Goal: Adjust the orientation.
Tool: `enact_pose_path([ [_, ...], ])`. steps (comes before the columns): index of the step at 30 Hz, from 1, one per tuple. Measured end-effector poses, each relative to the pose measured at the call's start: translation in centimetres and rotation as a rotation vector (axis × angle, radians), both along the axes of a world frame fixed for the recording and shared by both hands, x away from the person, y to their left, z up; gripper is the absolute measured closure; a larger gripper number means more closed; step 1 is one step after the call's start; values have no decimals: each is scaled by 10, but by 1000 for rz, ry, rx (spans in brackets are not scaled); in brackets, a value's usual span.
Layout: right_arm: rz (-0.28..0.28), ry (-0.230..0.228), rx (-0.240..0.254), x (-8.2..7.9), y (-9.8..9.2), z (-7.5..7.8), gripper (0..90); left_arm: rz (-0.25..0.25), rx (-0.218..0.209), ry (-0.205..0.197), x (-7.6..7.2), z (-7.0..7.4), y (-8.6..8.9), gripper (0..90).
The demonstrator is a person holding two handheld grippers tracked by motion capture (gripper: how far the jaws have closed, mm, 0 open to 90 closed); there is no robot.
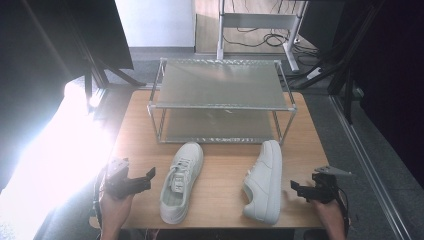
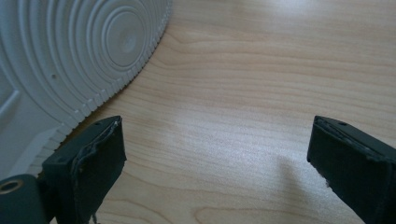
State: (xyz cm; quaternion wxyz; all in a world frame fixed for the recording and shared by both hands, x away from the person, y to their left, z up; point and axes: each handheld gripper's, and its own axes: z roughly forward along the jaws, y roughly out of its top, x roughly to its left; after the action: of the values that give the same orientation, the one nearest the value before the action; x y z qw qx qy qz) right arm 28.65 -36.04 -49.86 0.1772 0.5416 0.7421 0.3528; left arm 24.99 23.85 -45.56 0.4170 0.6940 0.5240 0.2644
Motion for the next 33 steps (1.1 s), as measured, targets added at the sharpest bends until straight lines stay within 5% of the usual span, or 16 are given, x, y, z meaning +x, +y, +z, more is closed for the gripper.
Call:
enact_pose_path([
  [6,4,-42,5,-3,2,10,32,29,21,79,6,-25,8,0],
  [10,3,-78,5,-6,1,22,1,20,43,97,9,-35,5,0],
  [18,36,-144,17,-13,9,52,0,34,67,152,10,-41,5,0],
  [27,130,-180,11,-7,48,77,0,68,70,172,9,-42,11,0],
  [33,164,-174,-33,1,76,74,5,69,76,178,9,-42,11,0],
])
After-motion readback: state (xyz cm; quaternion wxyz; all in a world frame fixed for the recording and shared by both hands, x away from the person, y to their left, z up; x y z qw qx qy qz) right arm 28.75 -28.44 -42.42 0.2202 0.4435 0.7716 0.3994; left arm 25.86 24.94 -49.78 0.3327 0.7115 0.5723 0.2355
